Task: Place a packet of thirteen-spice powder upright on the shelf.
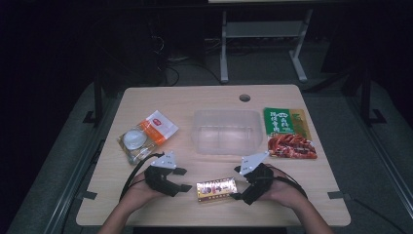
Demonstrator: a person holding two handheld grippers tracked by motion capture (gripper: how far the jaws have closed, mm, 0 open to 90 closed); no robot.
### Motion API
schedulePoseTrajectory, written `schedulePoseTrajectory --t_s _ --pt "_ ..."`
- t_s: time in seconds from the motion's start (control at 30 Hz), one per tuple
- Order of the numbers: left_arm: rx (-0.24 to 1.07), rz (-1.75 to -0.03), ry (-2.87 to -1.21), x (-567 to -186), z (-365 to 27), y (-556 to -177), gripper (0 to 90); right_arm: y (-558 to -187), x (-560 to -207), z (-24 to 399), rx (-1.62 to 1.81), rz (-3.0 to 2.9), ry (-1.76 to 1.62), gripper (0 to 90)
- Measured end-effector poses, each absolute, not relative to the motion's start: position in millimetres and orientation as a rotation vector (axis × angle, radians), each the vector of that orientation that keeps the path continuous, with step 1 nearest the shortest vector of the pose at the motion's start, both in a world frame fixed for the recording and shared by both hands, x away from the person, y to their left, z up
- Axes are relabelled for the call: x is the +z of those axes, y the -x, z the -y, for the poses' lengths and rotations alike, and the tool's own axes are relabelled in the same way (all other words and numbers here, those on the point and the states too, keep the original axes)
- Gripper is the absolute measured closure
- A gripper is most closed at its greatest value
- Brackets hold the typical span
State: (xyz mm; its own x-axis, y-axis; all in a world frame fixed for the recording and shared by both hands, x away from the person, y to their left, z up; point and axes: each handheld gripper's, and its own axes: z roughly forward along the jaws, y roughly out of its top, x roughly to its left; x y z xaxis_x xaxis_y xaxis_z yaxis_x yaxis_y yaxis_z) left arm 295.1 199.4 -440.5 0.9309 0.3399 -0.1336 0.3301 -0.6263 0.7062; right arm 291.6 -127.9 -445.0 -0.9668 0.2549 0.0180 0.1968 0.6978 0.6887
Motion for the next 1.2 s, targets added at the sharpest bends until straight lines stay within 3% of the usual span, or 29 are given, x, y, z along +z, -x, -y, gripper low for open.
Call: schedulePoseTrajectory --t_s 0.3,0.43,0.6,0.73,1.2 --pt "-0.024 -0.455 -2.281 -445 -198 -292 24.5 -300 -457 101 0.991 -2.912 -0.19 16.5" --pt "-0.032 -0.442 -2.283 -446 -194 -291 22.9 -297 -461 100 0.947 -2.919 -0.165 21.9" --pt "-0.035 -0.444 -2.284 -446 -193 -292 22.4 -296 -462 100 0.931 -2.936 -0.121 22.2" --pt "-0.026 -0.434 -2.284 -447 -194 -293 21.8 -294 -461 101 0.945 -2.962 -0.12 30.7" --pt "-0.022 -0.338 -2.287 -432 -180 -300 18.5 -293 -454 112 1.035 -2.944 -0.194 32.2"
